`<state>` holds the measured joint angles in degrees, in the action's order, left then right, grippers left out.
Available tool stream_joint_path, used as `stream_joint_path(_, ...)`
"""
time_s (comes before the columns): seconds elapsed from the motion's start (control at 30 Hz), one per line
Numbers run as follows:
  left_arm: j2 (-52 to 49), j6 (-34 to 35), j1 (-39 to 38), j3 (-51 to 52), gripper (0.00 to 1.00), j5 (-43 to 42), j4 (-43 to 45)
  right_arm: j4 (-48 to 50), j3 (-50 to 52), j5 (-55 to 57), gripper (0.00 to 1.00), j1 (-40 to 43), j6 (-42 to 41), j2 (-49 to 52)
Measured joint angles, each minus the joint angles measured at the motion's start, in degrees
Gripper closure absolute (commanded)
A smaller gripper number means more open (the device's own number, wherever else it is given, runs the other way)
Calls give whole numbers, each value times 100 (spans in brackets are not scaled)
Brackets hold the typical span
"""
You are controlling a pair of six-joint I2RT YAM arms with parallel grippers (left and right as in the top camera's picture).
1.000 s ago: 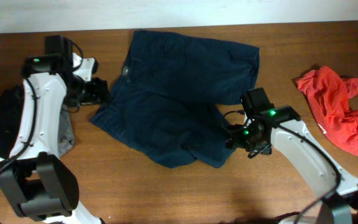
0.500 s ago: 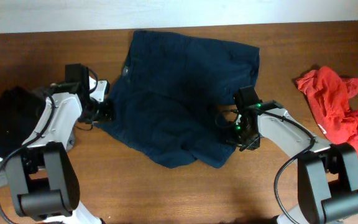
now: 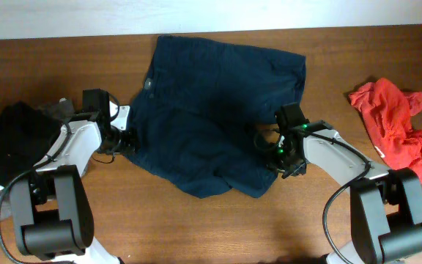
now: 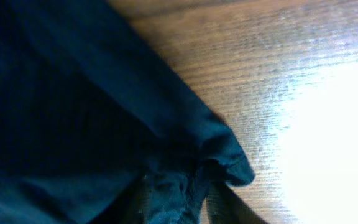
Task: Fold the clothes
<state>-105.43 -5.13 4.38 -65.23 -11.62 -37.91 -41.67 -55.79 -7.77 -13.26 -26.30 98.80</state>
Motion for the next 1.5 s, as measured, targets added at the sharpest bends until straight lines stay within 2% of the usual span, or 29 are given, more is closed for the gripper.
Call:
stream_joint_path(0.1, 0, -2, -11, 0, 58, 0, 11, 44, 0, 20, 96, 0, -46, 0)
stream_joint_path(0.2, 0, -2, -11, 0, 57, 0, 7, -129, -11, 85, 96, 11, -42, 0)
stream_joint_path(0.3, 0, -2, -15, 0, 57, -2, 0, -723, -168, 188, 96, 74, 7, -15)
stream_joint_path(0.43, 0, -2, -15, 0, 57, -4, -2, -1471, -741, 426, 96, 249, 219, -227)
stream_joint_path(0.57, 0, -2, -15, 0, 57, -2, -2, -1622, -1412, 588, 96, 398, 442, -597)
stream_joint_path(0.77, 0, -2, -15, 0, 57, -2, -2, -1370, -1679, 662, 96, 439, 586, -730)
stream_joint_path(1.1, 0, 0, -15, 0, 57, -17, -9, 186, -1661, 883, 95, 599, 756, -31)
stream_joint_path(1.13, 0, -2, -15, 0, 57, -17, -15, 304, -1659, 892, 92, 647, 767, 42)
stream_joint_path(1.17, 0, -2, -15, 0, 57, -17, -13, 393, -1659, 905, 83, 695, 767, 101)
stream_joint_path(1.2, 0, -2, -15, 0, 57, -17, -13, 455, -1659, 911, 64, 750, 776, 170)
stream_joint_path(1.27, 0, -2, -15, 0, 57, -17, -13, 494, -1659, 951, 41, 863, 815, 275)
stream_joint_path(1.37, 0, -2, -15, 0, 57, -17, -13, 275, -1652, 946, 30, 1008, 975, 358)
stream_joint_path(1.5, 0, -2, -15, 0, 57, -17, -13, -542, -1648, 841, 29, 1137, 1150, 348)
